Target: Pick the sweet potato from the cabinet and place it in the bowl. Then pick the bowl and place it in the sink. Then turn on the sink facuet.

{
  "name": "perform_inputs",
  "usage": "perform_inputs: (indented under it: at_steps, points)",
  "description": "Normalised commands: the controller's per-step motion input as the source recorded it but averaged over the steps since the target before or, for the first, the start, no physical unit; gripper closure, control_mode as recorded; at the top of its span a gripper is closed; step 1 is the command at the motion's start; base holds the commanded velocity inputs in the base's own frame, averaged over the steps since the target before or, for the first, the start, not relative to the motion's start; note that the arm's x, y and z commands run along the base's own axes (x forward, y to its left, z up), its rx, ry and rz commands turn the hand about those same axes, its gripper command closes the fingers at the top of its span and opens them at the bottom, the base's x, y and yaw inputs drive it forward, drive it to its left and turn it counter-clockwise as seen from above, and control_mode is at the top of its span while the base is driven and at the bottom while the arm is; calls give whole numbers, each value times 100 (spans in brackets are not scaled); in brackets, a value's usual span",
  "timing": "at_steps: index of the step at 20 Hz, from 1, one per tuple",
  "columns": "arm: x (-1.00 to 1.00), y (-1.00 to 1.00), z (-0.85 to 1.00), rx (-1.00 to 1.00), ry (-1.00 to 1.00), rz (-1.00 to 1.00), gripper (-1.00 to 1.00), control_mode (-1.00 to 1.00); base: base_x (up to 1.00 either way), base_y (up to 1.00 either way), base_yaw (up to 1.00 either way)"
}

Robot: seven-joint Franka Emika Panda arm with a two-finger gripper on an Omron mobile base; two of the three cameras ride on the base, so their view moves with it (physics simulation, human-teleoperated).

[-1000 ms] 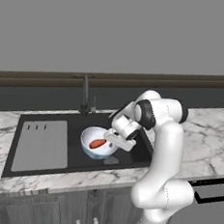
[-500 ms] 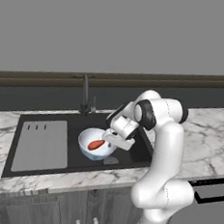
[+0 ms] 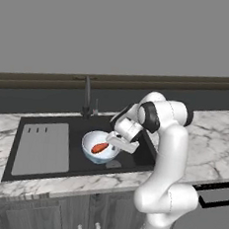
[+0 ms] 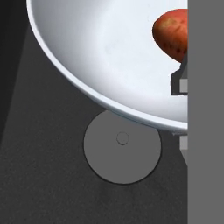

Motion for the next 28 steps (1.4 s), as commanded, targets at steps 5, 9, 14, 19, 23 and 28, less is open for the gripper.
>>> perform_inputs:
  at_steps: [5,9,14,19,23,28]
  points:
    - [7,-22,0,0,0,0,100,-100,0,0,0]
    - [14,-42,0,-1,0,0,100,-100,0,0,0]
    - [18,-17,-21,-7,0,0,100,-100,0,0,0]
    - [3,0,-21,-8,0,0,100,-100,0,0,0]
    - [0,-6,13,0,0,0,-100,-100,0,0,0]
    - [0,-18,34,2,0,0,-100,-100,0,0,0]
